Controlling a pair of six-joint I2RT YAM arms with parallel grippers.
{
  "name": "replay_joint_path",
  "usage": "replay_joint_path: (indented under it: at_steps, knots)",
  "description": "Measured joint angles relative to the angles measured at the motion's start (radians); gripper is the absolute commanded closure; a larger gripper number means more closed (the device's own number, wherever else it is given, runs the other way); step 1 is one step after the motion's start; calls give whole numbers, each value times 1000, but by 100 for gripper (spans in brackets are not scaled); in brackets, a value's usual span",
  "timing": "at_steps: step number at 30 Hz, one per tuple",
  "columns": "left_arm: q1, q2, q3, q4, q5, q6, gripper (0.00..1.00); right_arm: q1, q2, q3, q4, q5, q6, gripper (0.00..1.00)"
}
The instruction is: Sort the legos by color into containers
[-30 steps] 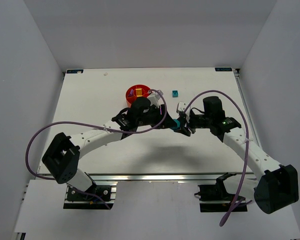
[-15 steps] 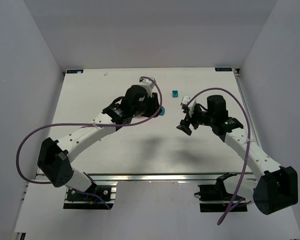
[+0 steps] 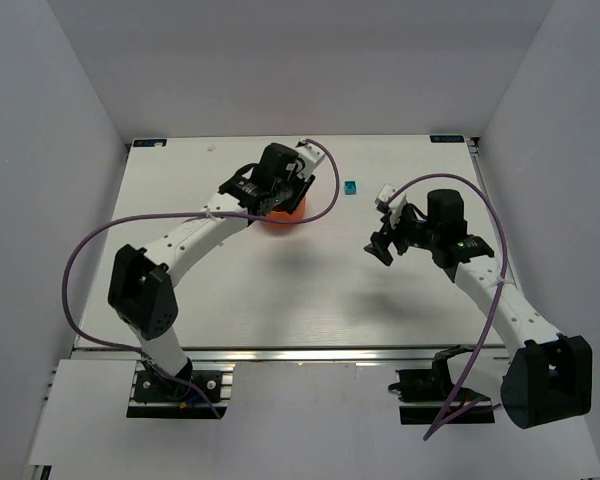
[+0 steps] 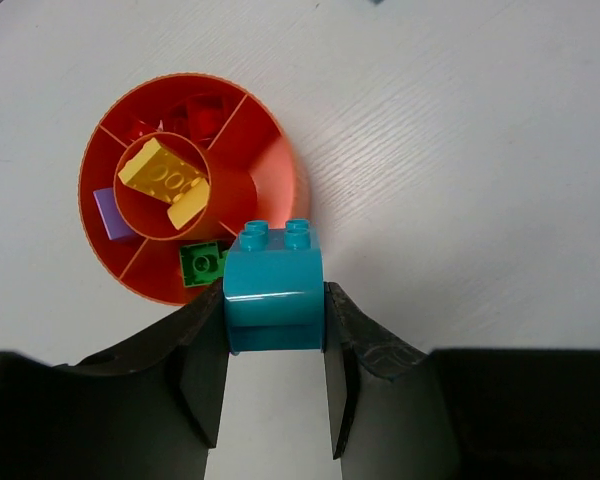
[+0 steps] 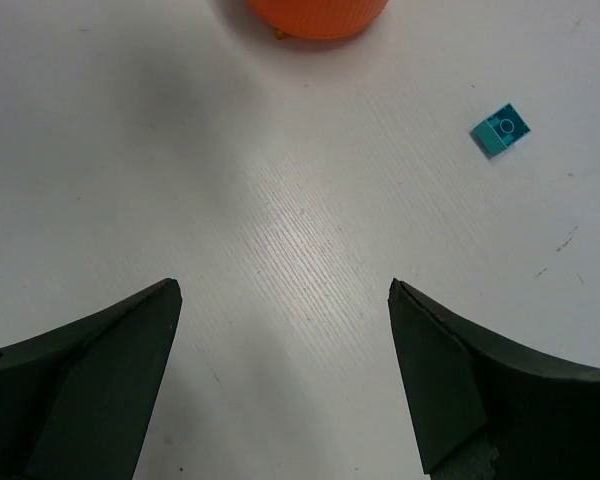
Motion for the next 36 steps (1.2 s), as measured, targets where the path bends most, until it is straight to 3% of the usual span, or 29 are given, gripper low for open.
replay_joint_path:
  at_steps: [7, 28, 31, 33, 36]
  knots:
    - [32, 135, 87, -28, -11, 92, 100, -30, -2, -7, 0, -21, 0, 11]
    - [34, 223, 89, 17, -47, 152, 96, -75, -8, -13, 0, -79, 5, 11]
    - [34, 228, 93, 31, -51, 152, 91, -80, -8, -13, 0, -86, 5, 11]
    - [34, 235, 98, 35, -55, 152, 77, -82, -8, -13, 0, -92, 5, 11]
    - [33, 253, 117, 35, -58, 151, 65, -86, -8, -13, 0, -98, 5, 11]
